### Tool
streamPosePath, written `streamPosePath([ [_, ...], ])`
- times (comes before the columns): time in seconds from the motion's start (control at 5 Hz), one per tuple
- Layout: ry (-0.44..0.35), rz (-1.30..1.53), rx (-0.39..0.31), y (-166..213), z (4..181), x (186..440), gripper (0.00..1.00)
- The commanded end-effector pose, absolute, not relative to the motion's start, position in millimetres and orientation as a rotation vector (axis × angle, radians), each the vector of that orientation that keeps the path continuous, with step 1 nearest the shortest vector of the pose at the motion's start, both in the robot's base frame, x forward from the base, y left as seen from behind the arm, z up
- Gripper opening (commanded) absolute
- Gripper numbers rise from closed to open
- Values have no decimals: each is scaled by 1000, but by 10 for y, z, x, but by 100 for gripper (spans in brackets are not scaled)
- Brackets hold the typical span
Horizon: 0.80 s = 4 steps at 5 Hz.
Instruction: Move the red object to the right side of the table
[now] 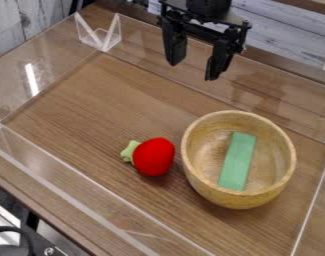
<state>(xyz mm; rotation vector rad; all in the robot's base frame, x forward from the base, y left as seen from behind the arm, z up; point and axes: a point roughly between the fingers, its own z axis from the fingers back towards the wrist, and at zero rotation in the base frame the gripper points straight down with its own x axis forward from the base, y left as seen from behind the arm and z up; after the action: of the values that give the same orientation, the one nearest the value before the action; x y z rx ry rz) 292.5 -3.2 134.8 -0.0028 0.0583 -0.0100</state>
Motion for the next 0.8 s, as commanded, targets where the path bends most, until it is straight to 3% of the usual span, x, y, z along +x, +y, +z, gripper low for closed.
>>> streamPosePath([
  [0.0,89,-10,-4,-16,1224,2848,100],
  [0.2,100,-14,1,92,1035,2588,100],
  [0.6,56,-2,7,373,847,2220,100],
])
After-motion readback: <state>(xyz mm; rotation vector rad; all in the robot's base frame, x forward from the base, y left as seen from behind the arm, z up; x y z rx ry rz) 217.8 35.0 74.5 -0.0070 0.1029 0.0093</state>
